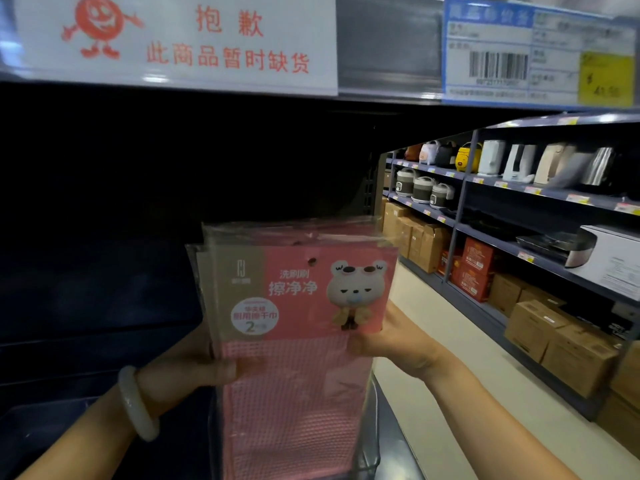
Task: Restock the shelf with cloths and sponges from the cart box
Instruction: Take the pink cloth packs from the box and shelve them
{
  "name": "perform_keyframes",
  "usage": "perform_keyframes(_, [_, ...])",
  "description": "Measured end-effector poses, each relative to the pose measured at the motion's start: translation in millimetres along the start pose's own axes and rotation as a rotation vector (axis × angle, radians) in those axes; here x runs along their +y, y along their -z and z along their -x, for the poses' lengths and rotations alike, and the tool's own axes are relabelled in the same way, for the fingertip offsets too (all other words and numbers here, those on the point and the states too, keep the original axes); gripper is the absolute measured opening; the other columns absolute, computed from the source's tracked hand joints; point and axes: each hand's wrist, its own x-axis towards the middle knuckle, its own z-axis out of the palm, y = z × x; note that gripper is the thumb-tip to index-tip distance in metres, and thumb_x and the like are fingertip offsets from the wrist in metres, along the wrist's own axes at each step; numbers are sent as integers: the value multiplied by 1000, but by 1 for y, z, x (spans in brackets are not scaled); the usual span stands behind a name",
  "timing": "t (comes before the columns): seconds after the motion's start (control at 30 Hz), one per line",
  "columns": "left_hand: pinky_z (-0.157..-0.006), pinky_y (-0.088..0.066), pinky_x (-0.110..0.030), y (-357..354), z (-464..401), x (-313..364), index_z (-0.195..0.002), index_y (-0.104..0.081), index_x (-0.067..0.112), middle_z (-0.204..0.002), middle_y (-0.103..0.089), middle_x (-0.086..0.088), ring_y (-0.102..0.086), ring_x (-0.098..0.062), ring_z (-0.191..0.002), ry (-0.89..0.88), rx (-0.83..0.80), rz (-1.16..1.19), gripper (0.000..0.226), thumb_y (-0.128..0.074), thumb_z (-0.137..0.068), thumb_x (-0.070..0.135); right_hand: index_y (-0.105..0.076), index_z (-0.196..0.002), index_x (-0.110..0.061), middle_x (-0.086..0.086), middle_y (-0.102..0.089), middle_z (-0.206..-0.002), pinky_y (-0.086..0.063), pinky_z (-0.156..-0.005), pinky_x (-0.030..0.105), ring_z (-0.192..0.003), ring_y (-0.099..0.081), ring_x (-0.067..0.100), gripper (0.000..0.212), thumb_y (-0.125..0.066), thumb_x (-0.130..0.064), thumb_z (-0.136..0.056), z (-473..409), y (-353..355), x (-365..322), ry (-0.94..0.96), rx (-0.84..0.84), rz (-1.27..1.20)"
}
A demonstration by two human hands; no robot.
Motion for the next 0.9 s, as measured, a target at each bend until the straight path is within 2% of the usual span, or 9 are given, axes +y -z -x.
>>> perform_keyframes(0.1, [-76, -55, -18, -7, 2, 5, -115, -55, 13, -106, -73, 5, -69, -11, -100, 26, 16, 4, 99, -92, -30, 49, -32, -139, 4, -3, -68, -113, -53, -82, 22, -107, -65, 12, 91, -78, -14, -62, 1, -6, -1, 25, 21, 17])
perform_keyframes(0.23, [-66, -57, -20, -9, -2, 6, -95, -73, 17, -97, -75, -6, -72, -19, -89, -84, 220, 74, 86, -96, -15, 39, -36, -133, 8, 12, -64, -108, -56, -73, 24, -93, -69, 13, 75, -75, 4, -69, -5, -14, -3, 144, 132, -3])
perform_keyframes(0.37, [-67, -58, -24, -8, -2, 12, -84, -78, 24, -93, -76, -7, -73, -21, -87, -163, 225, 99, 68, -96, -20, 37, -36, -129, 14, 18, -60, -107, -55, -74, 29, -93, -67, 18, 85, -84, -6, -62, -9, -17, -8, 144, 148, -23])
perform_keyframes(0.4, [-67, -58, -24, -8, 0, 11, -85, -78, 24, -93, -76, -7, -73, -20, -86, -152, 209, 97, 69, -96, -20, 38, -34, -133, 11, 15, -59, -109, -55, -75, 28, -94, -67, 15, 90, -85, -8, -61, -9, -17, -7, 132, 138, -14])
perform_keyframes(0.53, [-65, -58, -22, -9, -1, 7, -96, -72, 16, -89, -76, -5, -73, -19, -84, -76, 160, 86, 85, -95, -19, 42, -20, -146, -24, 2, -56, -128, -55, -86, 30, -112, -62, 13, 102, -80, -4, -65, -5, -13, -2, 109, 109, -9])
perform_keyframes(0.6, [-63, -58, -24, -12, -6, 6, -89, -75, 19, -88, -76, -6, -73, -20, -82, -60, 164, 101, 75, -96, -20, 39, -22, -145, -23, 6, -55, -131, -55, -89, 34, -115, -61, 17, 99, -80, -9, -65, -5, -16, -2, 114, 127, -3])
perform_keyframes(0.7, [-61, -59, -25, -13, -13, 8, -83, -77, 26, -92, -75, -6, -73, -18, -82, -77, 225, 167, 57, -95, -28, 27, -32, -139, -18, 3, -61, -117, -56, -77, 24, -101, -66, 8, 83, -75, 4, -72, -9, -18, -4, 133, 209, -9])
perform_keyframes(0.8, [-64, -59, -27, -6, -18, 8, -93, -72, 24, -91, -75, 0, -73, -16, -83, -95, 275, 165, 83, -94, -15, 40, -40, -131, -19, -5, -64, -107, -55, -73, 21, -95, -67, 5, 72, -74, 6, -73, -20, -15, -8, 149, 248, 33])
perform_keyframes(0.9, [-68, -56, -30, 2, -24, 2, -102, -65, 21, -92, -75, 0, -73, -16, -83, -80, 300, 160, 96, -93, -13, 45, -46, -113, -33, -11, -65, -102, -54, -68, 15, -87, -67, -4, 60, -75, 2, -75, -29, -13, -10, 135, 234, 75])
